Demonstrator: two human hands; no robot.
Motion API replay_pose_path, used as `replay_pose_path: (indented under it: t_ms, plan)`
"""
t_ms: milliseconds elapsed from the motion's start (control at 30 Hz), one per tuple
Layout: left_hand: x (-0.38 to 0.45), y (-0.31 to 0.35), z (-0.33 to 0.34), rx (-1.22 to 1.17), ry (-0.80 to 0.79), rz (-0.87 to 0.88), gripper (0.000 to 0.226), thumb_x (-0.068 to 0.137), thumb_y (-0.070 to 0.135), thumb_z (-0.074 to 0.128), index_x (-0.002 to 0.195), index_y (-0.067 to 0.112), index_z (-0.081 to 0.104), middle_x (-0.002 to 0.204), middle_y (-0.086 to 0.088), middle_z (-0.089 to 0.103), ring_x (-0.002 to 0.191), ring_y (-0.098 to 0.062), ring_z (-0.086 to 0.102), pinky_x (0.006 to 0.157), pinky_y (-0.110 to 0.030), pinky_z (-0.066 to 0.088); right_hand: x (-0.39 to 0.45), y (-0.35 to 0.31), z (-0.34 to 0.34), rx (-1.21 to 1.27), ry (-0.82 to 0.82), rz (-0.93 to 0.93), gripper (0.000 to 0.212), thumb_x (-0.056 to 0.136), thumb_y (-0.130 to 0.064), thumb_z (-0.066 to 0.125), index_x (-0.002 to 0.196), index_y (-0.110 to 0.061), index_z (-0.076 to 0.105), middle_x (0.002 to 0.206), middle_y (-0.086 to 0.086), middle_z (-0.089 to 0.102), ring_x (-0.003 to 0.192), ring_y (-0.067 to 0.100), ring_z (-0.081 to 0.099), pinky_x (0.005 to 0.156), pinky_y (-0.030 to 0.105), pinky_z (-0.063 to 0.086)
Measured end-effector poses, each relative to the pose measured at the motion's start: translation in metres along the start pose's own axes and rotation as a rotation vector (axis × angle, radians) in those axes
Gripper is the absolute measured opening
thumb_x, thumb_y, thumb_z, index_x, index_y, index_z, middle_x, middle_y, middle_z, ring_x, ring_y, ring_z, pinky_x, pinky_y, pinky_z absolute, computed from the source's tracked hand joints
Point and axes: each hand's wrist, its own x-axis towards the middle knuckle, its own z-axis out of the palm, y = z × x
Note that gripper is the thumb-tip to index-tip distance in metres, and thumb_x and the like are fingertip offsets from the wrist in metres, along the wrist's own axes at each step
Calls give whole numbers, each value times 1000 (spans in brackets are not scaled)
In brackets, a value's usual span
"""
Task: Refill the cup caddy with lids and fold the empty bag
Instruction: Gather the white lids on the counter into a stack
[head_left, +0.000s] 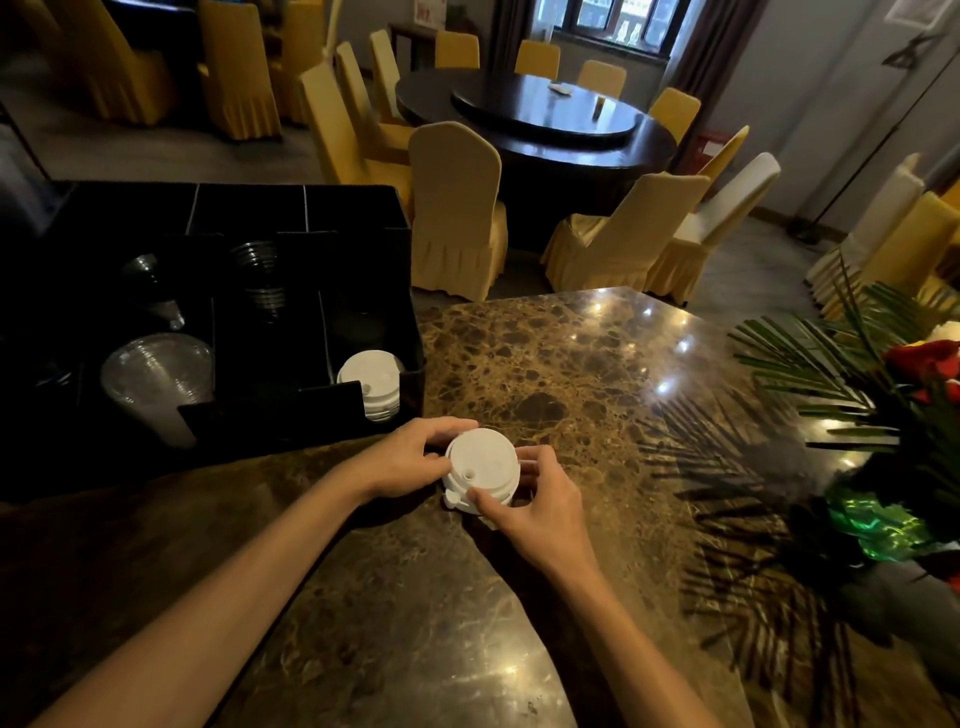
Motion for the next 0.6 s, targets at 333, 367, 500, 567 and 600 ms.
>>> replay_pose_path:
  t_ms: [333,367,500,567,600]
  plan:
    - [-36,7,7,-350,139,-85,62,83,2,75,140,20,57,134,3,64,118,-12,64,101,-34,54,-24,-3,-9,58,10,-208,55,85,-33,84,135,-37,62,126,-13,51,117,-1,56,86,11,54]
    - [-40,7,10,-407,162,-96,60,83,3,75,138,22,59,131,5,66,118,-13,65,100,-34,55,-27,-6,-9,49,16,-240,47,88,-32,81,131,-39,64,128,-12,50,121,-1,54,89,12,53]
    - [-56,8,23,-477,243,-91,57,85,5,76,134,30,62,127,13,67,120,-10,63,98,-31,55,-40,-13,-6,-31,29,-292,28,95,-30,71,121,-42,70,138,-10,46,128,-11,45,96,0,39]
    - [-63,8,29,-500,278,-96,60,87,5,74,140,24,57,133,8,64,123,-10,60,100,-32,54,-45,-16,-3,-20,26,-291,26,96,-29,70,119,-41,72,141,-8,46,128,-4,49,97,1,39]
    - [-66,8,32,-509,307,-108,60,87,7,75,141,22,55,135,7,63,124,-11,59,99,-31,54,-47,-17,-2,-19,28,-296,25,96,-29,70,119,-41,72,142,-9,46,129,-4,49,96,0,39]
